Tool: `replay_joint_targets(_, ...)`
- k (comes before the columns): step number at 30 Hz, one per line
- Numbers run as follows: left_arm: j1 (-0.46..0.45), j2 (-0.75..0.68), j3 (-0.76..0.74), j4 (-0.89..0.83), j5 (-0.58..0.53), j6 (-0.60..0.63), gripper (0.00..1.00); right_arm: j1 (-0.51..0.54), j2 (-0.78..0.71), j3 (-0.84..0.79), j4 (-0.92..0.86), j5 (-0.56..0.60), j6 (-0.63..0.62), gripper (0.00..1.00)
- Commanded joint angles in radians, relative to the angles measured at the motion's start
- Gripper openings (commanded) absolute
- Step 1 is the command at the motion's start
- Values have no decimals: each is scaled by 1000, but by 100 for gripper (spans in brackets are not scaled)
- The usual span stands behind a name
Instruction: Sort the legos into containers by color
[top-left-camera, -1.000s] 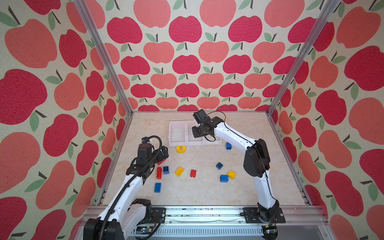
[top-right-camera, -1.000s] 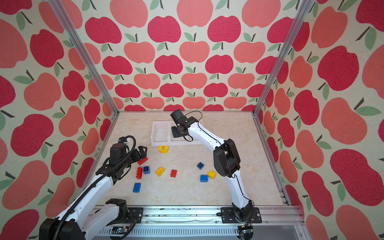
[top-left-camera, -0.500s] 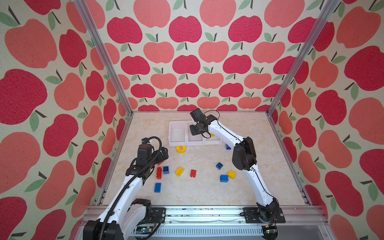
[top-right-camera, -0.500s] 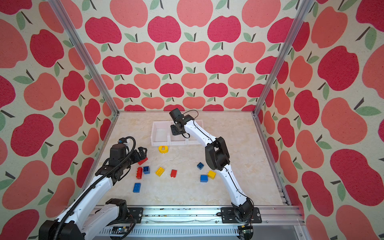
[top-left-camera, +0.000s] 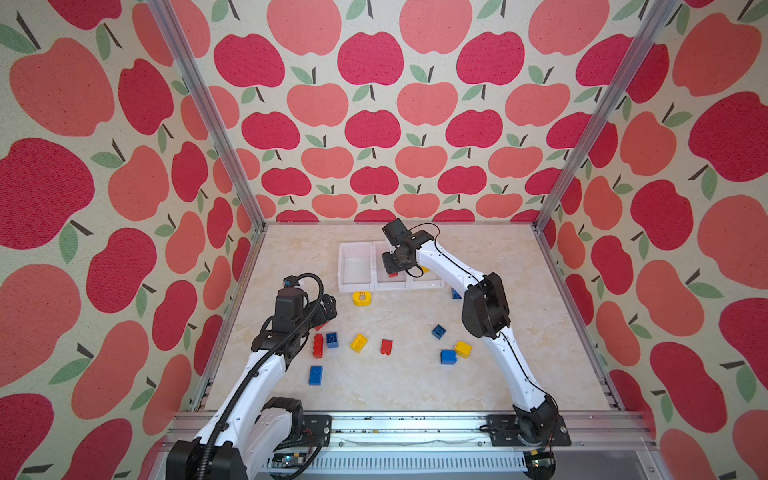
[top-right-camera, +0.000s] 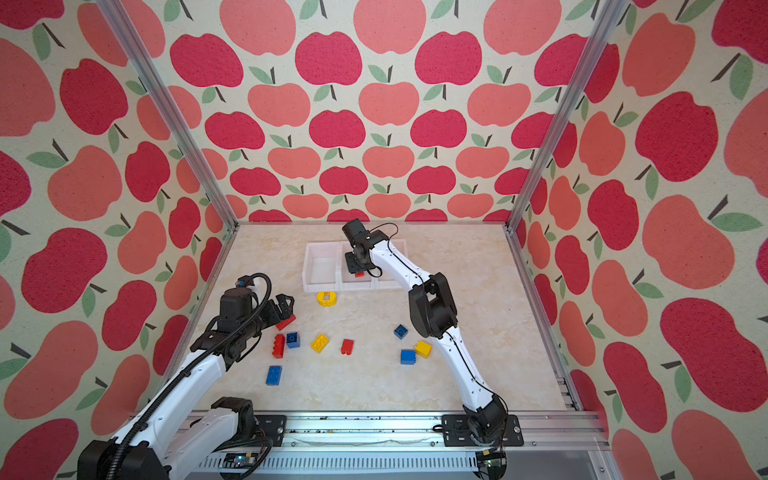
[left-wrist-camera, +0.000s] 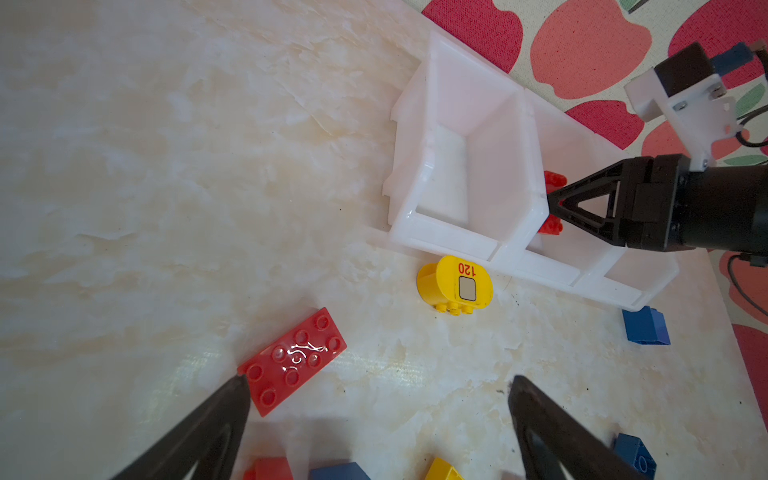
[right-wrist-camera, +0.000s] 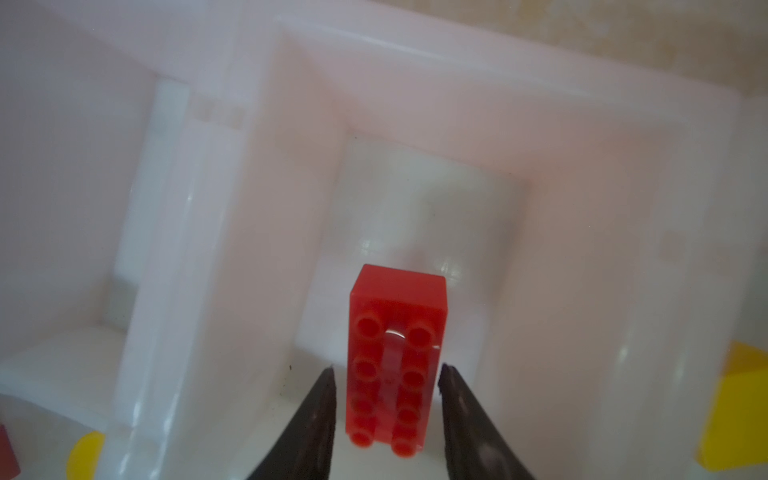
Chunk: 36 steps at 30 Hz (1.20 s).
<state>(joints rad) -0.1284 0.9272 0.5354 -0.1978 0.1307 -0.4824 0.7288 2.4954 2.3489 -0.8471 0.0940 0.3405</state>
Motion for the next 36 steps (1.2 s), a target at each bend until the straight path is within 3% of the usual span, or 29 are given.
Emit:
replay_joint_targets(1,6,-10,12,-29,-8,-19,99,-3,7,29,-25,-16,3,50)
replay_joint_targets(11,5,-12,23,-38,-10,-22,99,4,-54,12,-26,-30,13,53)
replay_joint_targets(20,5,-5,37,-47,-5,-19,99,36,-238,-156,-3,-33,-11,54)
replay_joint_targets(26,3,-5,37,-48,-4,-22,99,49,-406,-363,4,-37,-67,64)
replay_joint_targets(36,4,-2,34,-46,-2,-18,99,53,-734,-847,72,-94,-141,79)
